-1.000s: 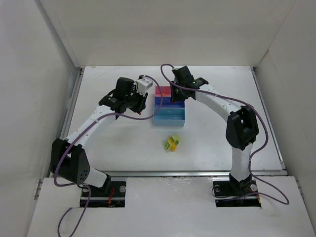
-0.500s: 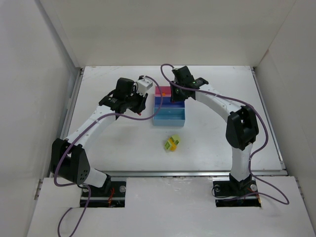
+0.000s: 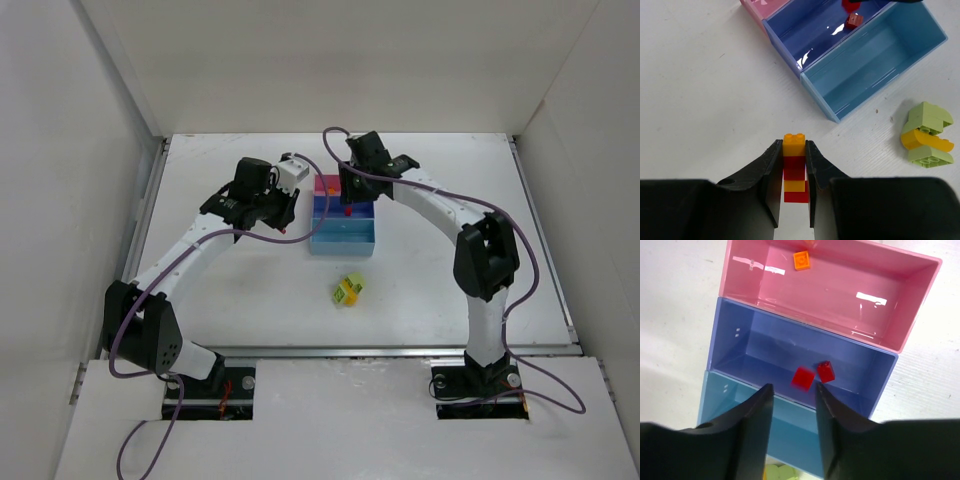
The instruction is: Sort the legos into containers by color
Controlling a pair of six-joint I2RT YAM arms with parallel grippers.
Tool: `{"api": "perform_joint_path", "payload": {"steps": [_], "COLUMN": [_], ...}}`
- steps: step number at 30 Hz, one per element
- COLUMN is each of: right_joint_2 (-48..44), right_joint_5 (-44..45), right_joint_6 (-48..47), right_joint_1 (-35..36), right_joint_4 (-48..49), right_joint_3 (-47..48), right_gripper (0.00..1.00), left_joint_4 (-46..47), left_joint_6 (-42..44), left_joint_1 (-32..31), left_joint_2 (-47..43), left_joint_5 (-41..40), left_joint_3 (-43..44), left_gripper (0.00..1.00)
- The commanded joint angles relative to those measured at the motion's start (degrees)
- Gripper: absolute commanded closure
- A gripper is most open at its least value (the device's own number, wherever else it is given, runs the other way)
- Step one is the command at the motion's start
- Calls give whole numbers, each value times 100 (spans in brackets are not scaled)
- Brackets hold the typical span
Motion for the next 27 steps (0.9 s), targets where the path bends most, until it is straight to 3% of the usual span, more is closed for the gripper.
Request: {"api": "perform_joint_path", "payload": {"steps": [1,3,6,13,21,24,27], "right_joint_2": [4,-67,-128,-479,-1095,-1385,-1674], "right_joint_5": [42,42,42,103,-1900,-1586,-1049], "right_joint_6": [-71,-71,-71,-131,-361,-361,-466], "right_joint_1": [38,38,38,38,-252,-332,-446], "right_joint_4": [-11,-11,-11,-64,647,421,227], "right_joint_3": [223,153,99,152,-357,-498,-718], "right_gripper": [51,37,31,30,24,24,24], "left_joint_4": [123,123,175,62,-158,-702,-1089], "left_joint_6": [-62,-62,-62,52,752,1403,1958], "left_joint_1": [11,11,11,11,-59,-323,-394], "left_joint_2": [-263,-263,-263,-325,-298,-140,-280], "left_joint_5": [101,101,101,-4,347,400,400], "left_joint_3": [-29,-29,-29,-144,418,533,-141], "left_gripper": [100,100,100,100,100,100,100]}}
